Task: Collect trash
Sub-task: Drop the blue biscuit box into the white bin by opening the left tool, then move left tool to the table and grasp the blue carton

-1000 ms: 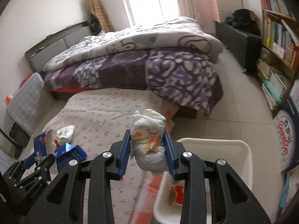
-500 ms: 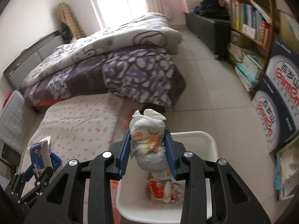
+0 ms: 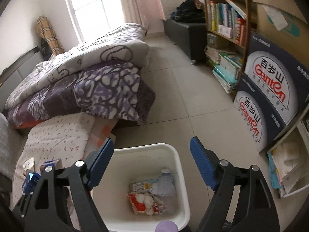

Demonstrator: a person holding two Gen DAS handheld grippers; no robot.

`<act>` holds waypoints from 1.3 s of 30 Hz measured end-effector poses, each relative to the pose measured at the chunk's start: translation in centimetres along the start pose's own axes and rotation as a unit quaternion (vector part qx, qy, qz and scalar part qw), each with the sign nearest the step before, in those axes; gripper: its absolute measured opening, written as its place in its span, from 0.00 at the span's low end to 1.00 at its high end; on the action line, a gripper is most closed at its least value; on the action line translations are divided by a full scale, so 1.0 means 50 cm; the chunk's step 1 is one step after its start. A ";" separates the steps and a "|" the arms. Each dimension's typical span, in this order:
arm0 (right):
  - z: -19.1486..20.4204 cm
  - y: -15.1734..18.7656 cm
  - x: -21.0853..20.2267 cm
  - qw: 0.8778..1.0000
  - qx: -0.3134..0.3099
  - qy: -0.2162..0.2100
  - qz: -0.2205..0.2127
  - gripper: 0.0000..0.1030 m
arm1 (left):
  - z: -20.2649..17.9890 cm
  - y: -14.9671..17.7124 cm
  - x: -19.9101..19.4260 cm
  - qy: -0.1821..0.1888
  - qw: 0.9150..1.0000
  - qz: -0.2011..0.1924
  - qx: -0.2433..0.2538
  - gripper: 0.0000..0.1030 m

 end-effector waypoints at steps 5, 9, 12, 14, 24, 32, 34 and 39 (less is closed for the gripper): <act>-0.016 -0.009 -0.007 1.000 0.008 0.003 -0.007 0.83 | -0.033 0.001 0.012 0.025 1.000 0.012 -0.001 0.51; -0.026 -0.011 -0.013 1.000 0.008 0.008 -0.014 0.83 | -0.052 0.002 0.018 0.054 0.998 0.025 -0.005 0.62; -0.029 -0.011 -0.017 1.000 0.009 0.008 -0.015 0.83 | -0.057 0.003 0.017 0.056 0.998 0.024 -0.002 0.72; -0.027 -0.012 -0.017 1.000 0.012 0.008 -0.015 0.84 | -0.057 0.006 0.018 0.048 0.999 0.024 0.005 0.77; 0.044 0.001 -0.014 1.000 -0.013 -0.011 -0.007 0.88 | 0.023 0.027 0.020 -0.010 0.999 0.042 0.021 0.86; 0.142 0.038 0.003 0.998 -0.042 -0.044 0.023 0.92 | 0.169 0.062 0.040 -0.093 0.992 0.081 0.039 0.92; 0.162 0.047 0.010 0.997 -0.048 -0.050 0.033 0.92 | 0.222 0.074 0.049 -0.120 0.987 0.098 0.046 0.92; 0.210 0.068 0.028 0.995 -0.066 -0.059 0.054 0.92 | 0.349 0.096 0.069 -0.186 0.969 0.138 0.081 0.92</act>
Point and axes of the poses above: each gripper's, at about its wrist camera, not at the fingertips, and x roughly the way its jaws point, z to its left, y to its underside, the point moved 5 cm from there along x, roughly the way its jaws point, and after that the axes turned 2 degrees about -z, right-handed, at the moved point
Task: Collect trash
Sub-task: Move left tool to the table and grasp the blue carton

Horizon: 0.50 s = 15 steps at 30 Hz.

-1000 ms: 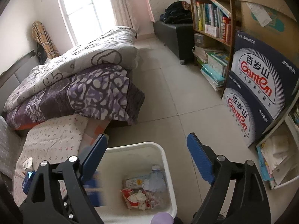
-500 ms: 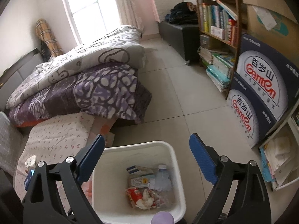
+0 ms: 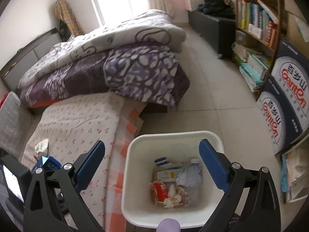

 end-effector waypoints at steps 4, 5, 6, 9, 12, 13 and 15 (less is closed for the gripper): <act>0.034 0.008 0.020 1.000 -0.011 -0.001 0.013 0.92 | 0.077 0.013 0.056 -0.011 1.000 0.027 0.002 0.92; 0.044 0.010 0.025 1.000 -0.014 -0.001 0.017 0.92 | 0.091 0.016 0.068 -0.013 0.999 0.032 0.004 0.92; 0.051 0.012 0.029 1.000 -0.016 -0.002 0.019 0.92 | 0.107 0.018 0.082 -0.017 0.999 0.039 0.007 0.92; 0.083 0.018 0.042 0.999 -0.027 -0.003 0.026 0.92 | 0.142 0.024 0.118 -0.011 0.998 0.053 0.009 0.92; 0.122 0.027 0.059 0.999 -0.039 -0.005 0.034 0.92 | 0.164 0.036 0.149 0.009 0.997 0.070 0.012 0.92; 0.131 0.029 0.064 0.998 -0.041 -0.007 0.037 0.92 | 0.167 0.041 0.156 0.017 0.997 0.071 0.016 0.92; 0.156 0.037 0.074 0.998 -0.046 -0.012 0.044 0.92 | 0.173 0.047 0.160 0.047 0.996 0.071 0.014 0.90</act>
Point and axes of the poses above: each gripper's, at about its wrist camera, not at the fingertips, and x roughly the way its jaws point, z to its left, y to its underside, the point moved 5 cm from there along x, roughly the way its jaws point, and after that the axes turned 2 degrees about -z, right-handed, at the moved point
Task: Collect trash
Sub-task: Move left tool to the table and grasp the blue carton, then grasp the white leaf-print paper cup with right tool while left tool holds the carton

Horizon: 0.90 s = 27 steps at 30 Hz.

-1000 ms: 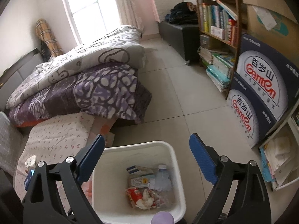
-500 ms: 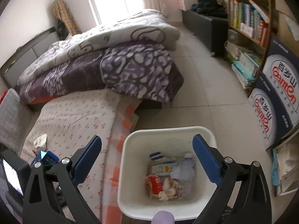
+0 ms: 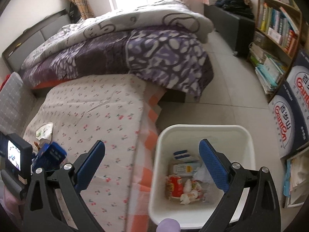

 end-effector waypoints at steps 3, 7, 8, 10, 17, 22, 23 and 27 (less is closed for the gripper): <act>0.037 0.006 0.017 1.000 -0.007 -0.008 0.010 0.92 | 0.003 0.021 0.003 0.082 0.996 0.022 -0.026 0.56; 0.081 0.014 0.037 1.000 -0.009 -0.016 0.019 0.92 | 0.008 0.047 -0.013 0.105 0.993 0.017 -0.043 0.53; 0.089 0.015 0.040 1.000 -0.010 -0.017 0.020 0.92 | 0.012 0.054 -0.018 0.109 0.992 0.016 -0.054 0.53; 0.111 0.018 0.045 1.000 -0.015 -0.019 0.020 0.92 | 0.020 0.067 -0.029 0.112 0.991 0.007 -0.071 0.52; 0.201 0.036 0.057 0.997 -0.055 -0.046 0.013 0.92 | 0.127 0.109 -0.112 0.083 0.982 -0.057 -0.158 0.46; 0.308 0.066 0.080 0.989 -0.122 -0.078 0.030 0.92 | 0.249 0.157 -0.178 0.061 0.962 -0.102 -0.245 0.44; 0.334 0.073 0.086 0.987 -0.131 -0.088 0.036 0.92 | 0.274 0.169 -0.188 0.058 0.957 -0.109 -0.263 0.44; 0.431 0.083 0.102 0.980 -0.150 -0.123 0.045 0.92 | 0.335 0.196 -0.220 0.044 0.941 -0.127 -0.310 0.44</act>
Point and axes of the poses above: each gripper's, at about its wrist camera, not at the fingertips, and x roughly the way its jaws point, z to its left, y to its underside, the point moved 5 cm from there along x, roughly the way its jaws point, and after that the axes turned 2 degrees about -z, right-handed, at the moved point
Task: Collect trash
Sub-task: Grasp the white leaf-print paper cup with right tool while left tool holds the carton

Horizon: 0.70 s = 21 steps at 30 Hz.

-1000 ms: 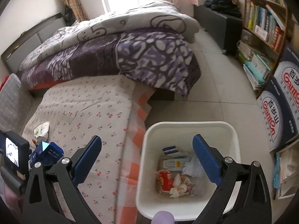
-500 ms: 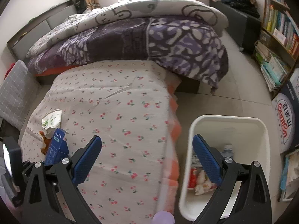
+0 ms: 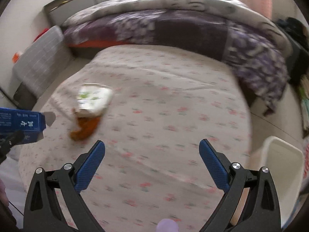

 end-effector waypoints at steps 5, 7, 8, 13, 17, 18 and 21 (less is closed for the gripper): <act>0.127 -0.056 0.070 1.000 -0.015 -0.017 0.007 0.92 | 0.047 -0.031 -0.062 -0.001 0.998 -0.044 -0.043 0.44; 0.169 -0.072 0.109 0.999 -0.020 -0.012 0.023 0.92 | 0.063 -0.039 -0.086 0.000 0.997 -0.057 -0.054 0.44; 0.188 -0.079 0.132 0.999 -0.020 -0.009 0.035 0.92 | 0.071 -0.042 -0.094 0.000 0.996 -0.061 -0.058 0.44; 0.220 -0.088 0.225 0.996 0.023 -0.018 0.087 0.92 | 0.111 -0.047 -0.115 -0.005 0.995 -0.069 -0.076 0.44; 0.209 -0.085 0.272 0.992 0.075 -0.018 0.099 0.92 | 0.137 -0.037 -0.113 -0.013 0.995 -0.063 -0.082 0.44; 0.210 -0.084 0.279 0.992 0.079 -0.020 0.101 0.92 | 0.143 -0.034 -0.113 -0.015 0.995 -0.062 -0.082 0.44; 0.213 -0.084 0.287 0.993 0.071 -0.012 0.094 0.76 | 0.155 -0.029 -0.112 -0.022 0.994 -0.060 -0.084 0.44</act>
Point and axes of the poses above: each gripper's, at about its wrist camera, not at the fingertips, and x roughly the way its jaws point, z to its left, y to its underside, the point moved 5 cm from there along x, roughly the way its jaws point, and after that the axes turned 2 degrees about -z, right-handed, at the moved point
